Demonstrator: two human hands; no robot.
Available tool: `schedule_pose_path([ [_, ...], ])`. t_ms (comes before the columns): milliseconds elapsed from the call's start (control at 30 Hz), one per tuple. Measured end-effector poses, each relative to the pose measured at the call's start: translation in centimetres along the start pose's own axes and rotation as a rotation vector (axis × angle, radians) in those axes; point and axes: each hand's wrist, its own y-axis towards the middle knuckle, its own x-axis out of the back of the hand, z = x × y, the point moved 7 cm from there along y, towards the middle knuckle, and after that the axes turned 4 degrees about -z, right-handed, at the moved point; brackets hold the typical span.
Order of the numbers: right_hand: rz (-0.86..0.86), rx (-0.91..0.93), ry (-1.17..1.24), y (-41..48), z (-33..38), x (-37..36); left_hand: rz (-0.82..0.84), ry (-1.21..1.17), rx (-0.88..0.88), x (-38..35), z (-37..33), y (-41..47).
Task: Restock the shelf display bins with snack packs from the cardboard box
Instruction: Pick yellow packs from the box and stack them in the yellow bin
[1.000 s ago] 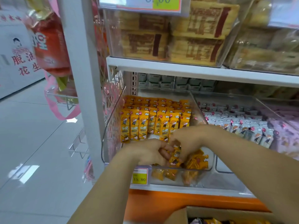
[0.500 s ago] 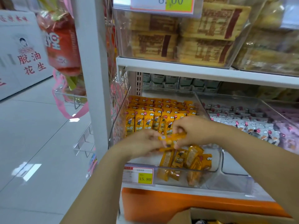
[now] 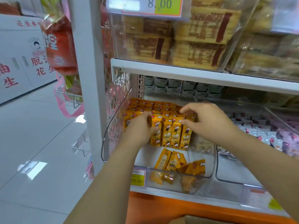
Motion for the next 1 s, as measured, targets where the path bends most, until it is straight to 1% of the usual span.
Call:
schedule_pose_path([
  [67,-0.048,-0.002,-0.021,-1.1,-1.3,0.7,-0.002,0.07,-0.022,-0.4,-0.9,0.4],
  [133,-0.043,-0.004,0.008,-2.1,-2.3,0.3,0.003,0.155,-0.047,-1.0,-1.8,0.6],
  [267,-0.029,-0.043,0.151,-2.9,-3.2,-0.6,-0.021,0.348,-0.092,-1.8,-2.8,0.9],
  [400,-0.027,-0.053,0.258,-2.8,-3.8,-1.0,-0.06,0.423,-0.102,-2.1,-2.6,1.6],
  [567,0.026,-0.082,0.349,-2.8,-4.1,-1.7,-0.075,0.448,-0.125,-2.3,-2.0,2.1],
  [733,0.031,-0.096,0.329,-2.9,-4.0,-1.5,-0.075,0.346,-0.147,-1.1,-1.9,1.4],
  [867,0.012,0.004,0.128,-2.6,-2.3,-0.7,-0.107,0.279,-0.158,0.6,-1.0,0.7],
  [933,0.033,0.081,0.119,-2.3,-0.4,-0.7,-0.097,0.28,-0.154,0.8,-0.6,0.6],
  [1000,0.105,0.125,0.158,-2.0,1.2,-1.2,-0.097,0.273,-0.162,0.9,-0.6,0.6],
])
